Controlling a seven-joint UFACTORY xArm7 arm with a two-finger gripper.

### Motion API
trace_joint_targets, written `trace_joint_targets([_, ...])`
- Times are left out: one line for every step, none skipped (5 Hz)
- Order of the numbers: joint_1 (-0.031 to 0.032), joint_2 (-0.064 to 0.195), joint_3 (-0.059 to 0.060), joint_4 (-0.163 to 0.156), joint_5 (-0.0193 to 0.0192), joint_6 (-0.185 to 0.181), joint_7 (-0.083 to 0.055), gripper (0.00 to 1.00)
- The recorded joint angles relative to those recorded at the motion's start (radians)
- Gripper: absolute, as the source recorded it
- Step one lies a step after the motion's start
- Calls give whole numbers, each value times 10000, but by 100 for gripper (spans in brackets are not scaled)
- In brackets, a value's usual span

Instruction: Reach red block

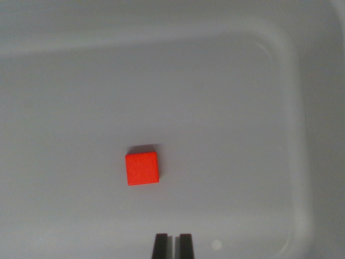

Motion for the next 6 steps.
trace_joint_targets([0,0,0,0,0,0,0,0])
trace_joint_targets([0,0,0,-1,0,-1,0,0])
trace_joint_targets([0,0,0,-1,0,-1,0,0])
trace_joint_targets([2,19,1,-38,1,-54,-1,0])
trace_joint_targets([2,19,1,-38,1,-54,-1,0])
trace_joint_targets([7,61,2,-122,4,-172,-4,0])
